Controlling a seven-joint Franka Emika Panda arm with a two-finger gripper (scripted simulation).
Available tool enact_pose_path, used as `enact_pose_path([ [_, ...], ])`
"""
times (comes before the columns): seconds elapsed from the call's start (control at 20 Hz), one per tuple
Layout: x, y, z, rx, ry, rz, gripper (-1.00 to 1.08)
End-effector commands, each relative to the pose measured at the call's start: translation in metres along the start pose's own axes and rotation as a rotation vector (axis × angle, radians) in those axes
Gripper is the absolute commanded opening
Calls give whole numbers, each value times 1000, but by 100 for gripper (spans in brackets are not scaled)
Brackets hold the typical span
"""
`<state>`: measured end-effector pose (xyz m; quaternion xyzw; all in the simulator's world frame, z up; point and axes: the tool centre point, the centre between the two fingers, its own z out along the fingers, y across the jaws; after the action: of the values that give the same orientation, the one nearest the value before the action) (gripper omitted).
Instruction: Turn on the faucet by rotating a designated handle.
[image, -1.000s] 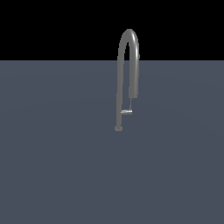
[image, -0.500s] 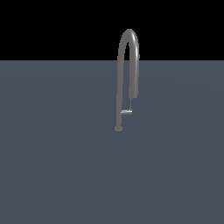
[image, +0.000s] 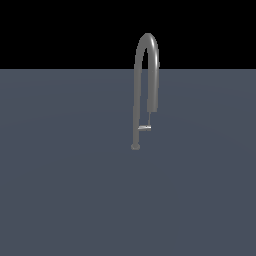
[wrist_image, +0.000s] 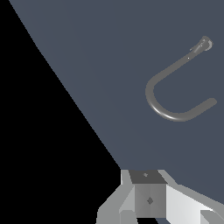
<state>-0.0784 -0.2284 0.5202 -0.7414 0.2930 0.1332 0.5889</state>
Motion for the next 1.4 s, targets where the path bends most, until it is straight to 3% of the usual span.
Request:
enact_pose_path([
  [0.0,33,10,14,15,-56,81,-100],
  [0.35,121,46,74,8,-187,330,-100],
  [0.7,195,97,156,-52,-294,586,-100],
  [1.0,232,136,214,-115,-344,749,-100],
  [1.35,252,166,255,-167,-369,856,-100],
])
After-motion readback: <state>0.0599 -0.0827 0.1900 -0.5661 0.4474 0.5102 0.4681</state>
